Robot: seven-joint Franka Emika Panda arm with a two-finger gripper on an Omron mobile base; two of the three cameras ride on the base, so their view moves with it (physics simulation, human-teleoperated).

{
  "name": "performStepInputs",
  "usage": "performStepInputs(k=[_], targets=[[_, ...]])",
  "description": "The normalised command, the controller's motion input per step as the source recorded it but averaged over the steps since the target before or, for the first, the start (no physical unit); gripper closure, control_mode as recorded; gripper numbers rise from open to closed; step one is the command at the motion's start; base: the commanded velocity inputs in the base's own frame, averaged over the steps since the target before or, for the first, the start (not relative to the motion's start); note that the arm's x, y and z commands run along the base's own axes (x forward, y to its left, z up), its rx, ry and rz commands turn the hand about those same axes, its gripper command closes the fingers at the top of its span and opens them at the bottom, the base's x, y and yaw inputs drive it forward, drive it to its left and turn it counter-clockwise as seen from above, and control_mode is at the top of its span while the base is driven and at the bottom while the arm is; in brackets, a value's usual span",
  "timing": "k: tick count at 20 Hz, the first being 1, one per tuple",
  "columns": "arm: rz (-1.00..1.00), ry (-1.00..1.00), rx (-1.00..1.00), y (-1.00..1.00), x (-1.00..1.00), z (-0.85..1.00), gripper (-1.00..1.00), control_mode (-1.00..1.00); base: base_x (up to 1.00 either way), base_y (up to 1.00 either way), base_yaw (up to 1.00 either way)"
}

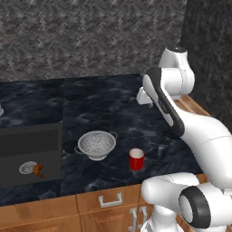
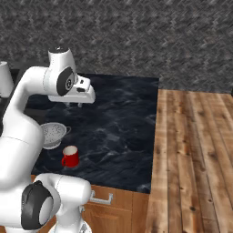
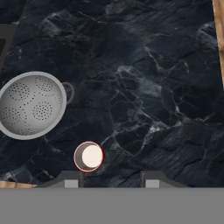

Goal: Pick the colander and mug and place them in the sink. Then turn on the water.

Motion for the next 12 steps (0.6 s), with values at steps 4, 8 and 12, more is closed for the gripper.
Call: performStepInputs(k=[4,8,12], targets=[[0.00,-0.02,0.00,0.00,-0.07,0.00,-1.00,-1.00,0.00,0.00,0.00],[0.00,-0.08,0.00,0.00,-0.41,0.00,-1.00,-1.00,0.00,0.00,0.00],[0.00,-0.08,0.00,0.01,-0.45,0.00,-1.00,-1.00,0.00,0.00,0.00]])
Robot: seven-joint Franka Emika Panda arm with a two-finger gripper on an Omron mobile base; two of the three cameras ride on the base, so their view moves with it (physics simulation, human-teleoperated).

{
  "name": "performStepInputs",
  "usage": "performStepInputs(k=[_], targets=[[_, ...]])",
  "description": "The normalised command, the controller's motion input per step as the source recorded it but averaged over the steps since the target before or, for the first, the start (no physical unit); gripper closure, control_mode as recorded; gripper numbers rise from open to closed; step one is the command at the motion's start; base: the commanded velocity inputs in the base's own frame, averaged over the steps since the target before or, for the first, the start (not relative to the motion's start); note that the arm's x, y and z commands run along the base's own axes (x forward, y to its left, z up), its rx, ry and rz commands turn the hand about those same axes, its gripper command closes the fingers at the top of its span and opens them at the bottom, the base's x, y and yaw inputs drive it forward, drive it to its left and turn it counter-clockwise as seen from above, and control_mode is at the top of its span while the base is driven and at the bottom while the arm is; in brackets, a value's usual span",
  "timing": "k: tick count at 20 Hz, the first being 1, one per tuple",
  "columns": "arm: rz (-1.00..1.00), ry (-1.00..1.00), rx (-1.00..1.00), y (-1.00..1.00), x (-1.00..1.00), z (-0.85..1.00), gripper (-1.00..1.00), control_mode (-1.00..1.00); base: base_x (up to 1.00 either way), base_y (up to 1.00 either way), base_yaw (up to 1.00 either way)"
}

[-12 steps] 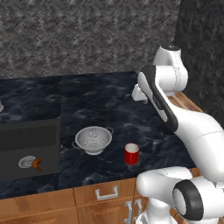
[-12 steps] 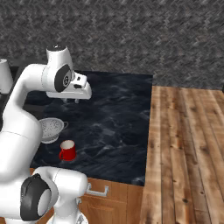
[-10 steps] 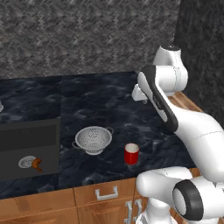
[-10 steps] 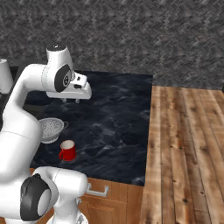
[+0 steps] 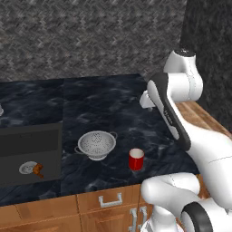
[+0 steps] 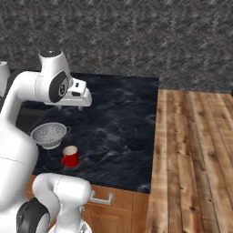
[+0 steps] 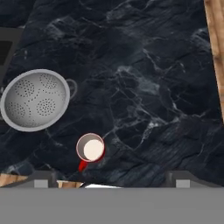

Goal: Pick the colander and mug and place them in the sink. Then turn on the water.

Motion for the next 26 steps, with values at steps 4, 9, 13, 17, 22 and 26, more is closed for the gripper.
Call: performStepInputs(k=[4,9,13,17,22,26], targets=[[0.00,-0.02,0.00,0.00,-0.41,-0.03,-1.00,-1.00,0.00,0.00,0.00],[0.00,0.00,-0.01,0.03,-0.37,-0.04,-1.00,-1.00,0.00,0.00,0.00],[-0.04,0.06,-0.04,0.09,-0.30,-0.01,-1.00,-1.00,0.00,0.00,0.00],[-0.06,0.12,-0.04,0.14,-0.31,0.00,-1.00,-1.00,0.00,0.00,0.00],[-0.04,0.07,-0.01,0.06,-0.37,-0.08,-1.00,-1.00,0.00,0.00,0.00],[-0.02,0.03,-0.04,0.18,-0.39,-0.16,-1.00,-1.00,0.00,0.00,0.00]])
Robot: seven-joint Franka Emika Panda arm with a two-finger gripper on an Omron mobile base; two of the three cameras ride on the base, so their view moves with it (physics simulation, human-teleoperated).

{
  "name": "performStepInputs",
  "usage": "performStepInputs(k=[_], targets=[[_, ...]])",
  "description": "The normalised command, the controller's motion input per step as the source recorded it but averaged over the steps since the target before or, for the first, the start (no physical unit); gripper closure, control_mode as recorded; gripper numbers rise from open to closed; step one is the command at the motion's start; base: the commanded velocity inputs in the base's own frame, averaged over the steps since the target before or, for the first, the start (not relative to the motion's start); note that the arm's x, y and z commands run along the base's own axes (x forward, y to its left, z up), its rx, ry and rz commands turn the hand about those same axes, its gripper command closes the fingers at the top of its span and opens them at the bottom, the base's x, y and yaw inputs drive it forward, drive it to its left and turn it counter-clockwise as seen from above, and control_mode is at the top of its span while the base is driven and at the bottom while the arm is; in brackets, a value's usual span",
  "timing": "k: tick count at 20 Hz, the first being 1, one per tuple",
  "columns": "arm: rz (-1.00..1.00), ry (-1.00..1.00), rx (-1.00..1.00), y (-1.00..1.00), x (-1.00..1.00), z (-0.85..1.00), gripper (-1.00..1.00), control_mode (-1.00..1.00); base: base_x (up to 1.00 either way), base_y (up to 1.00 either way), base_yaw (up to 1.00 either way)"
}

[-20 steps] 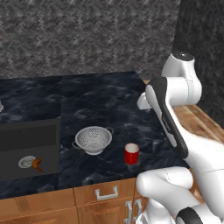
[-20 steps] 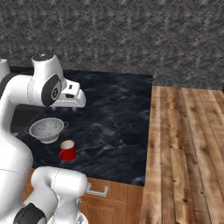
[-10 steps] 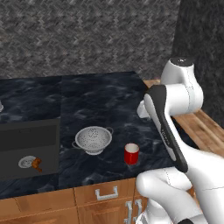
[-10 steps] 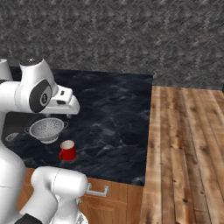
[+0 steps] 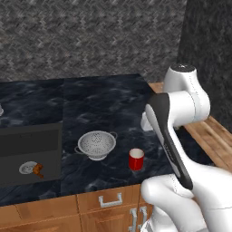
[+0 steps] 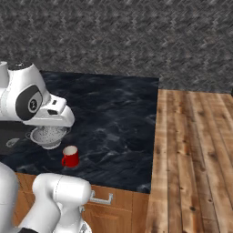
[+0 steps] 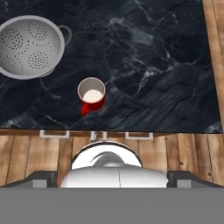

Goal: Pick the colander and mug and place them in the sink. Then turn on the water.

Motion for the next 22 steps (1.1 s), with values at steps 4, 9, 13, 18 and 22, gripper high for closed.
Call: performStepInputs(k=[4,9,13,18,22], targets=[[0.00,-0.02,-0.01,0.15,-0.34,-0.12,-1.00,-1.00,0.00,0.00,0.00],[0.00,-0.03,0.00,0.13,-0.32,-0.14,-1.00,-1.00,0.00,0.00,0.00],[0.00,0.00,0.00,0.28,-0.22,-0.11,-1.00,-1.00,0.00,0.00,0.00],[0.00,0.00,-0.01,0.16,-0.21,-0.07,-1.00,-1.00,0.00,0.00,0.00],[-0.02,0.01,-0.01,0.09,-0.04,-0.21,-1.00,-1.00,0.00,0.00,0.00]])
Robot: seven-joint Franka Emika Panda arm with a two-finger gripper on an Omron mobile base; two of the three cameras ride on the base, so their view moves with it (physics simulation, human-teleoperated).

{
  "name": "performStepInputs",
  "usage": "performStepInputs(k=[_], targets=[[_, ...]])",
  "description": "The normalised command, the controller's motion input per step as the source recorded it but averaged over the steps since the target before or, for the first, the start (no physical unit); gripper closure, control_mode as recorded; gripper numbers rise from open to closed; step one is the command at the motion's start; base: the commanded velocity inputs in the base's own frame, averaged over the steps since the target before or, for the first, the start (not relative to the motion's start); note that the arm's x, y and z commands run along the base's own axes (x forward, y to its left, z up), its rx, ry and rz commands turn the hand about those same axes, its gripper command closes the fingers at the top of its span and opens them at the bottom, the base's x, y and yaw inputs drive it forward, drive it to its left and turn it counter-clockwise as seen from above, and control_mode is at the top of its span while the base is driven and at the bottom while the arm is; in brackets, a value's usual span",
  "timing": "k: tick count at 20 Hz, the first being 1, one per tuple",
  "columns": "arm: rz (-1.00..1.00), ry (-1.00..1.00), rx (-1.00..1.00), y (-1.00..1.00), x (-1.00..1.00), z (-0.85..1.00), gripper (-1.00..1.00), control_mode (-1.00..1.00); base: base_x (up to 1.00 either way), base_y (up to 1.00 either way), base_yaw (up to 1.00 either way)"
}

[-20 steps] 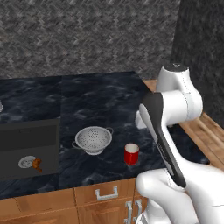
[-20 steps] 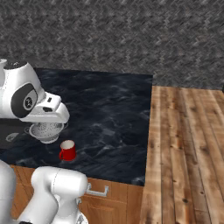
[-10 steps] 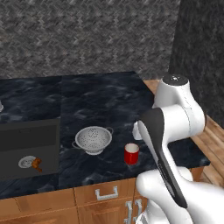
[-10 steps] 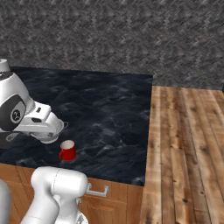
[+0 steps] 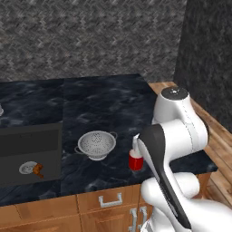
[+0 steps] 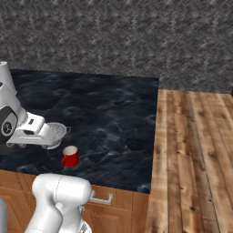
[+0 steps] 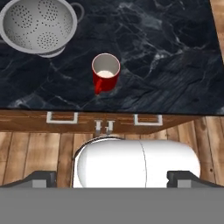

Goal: Pick the colander and mug and place them in the sink. Then turn on the water.

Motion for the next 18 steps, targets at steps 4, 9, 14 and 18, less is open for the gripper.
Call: performStepInputs(k=[4,9,14,18], targets=[[-0.01,0.00,0.00,0.01,0.00,-0.28,-1.00,-1.00,0.00,0.00,0.00],[-0.02,0.07,-0.01,0.00,0.10,-0.30,-1.00,-1.00,0.00,0.00,0.00],[-0.01,0.10,0.00,-0.01,0.20,-0.27,-1.00,-1.00,0.00,0.00,0.00],[0.00,0.09,0.00,0.00,0.31,-0.30,-1.00,-1.00,0.00,0.00,0.00]])
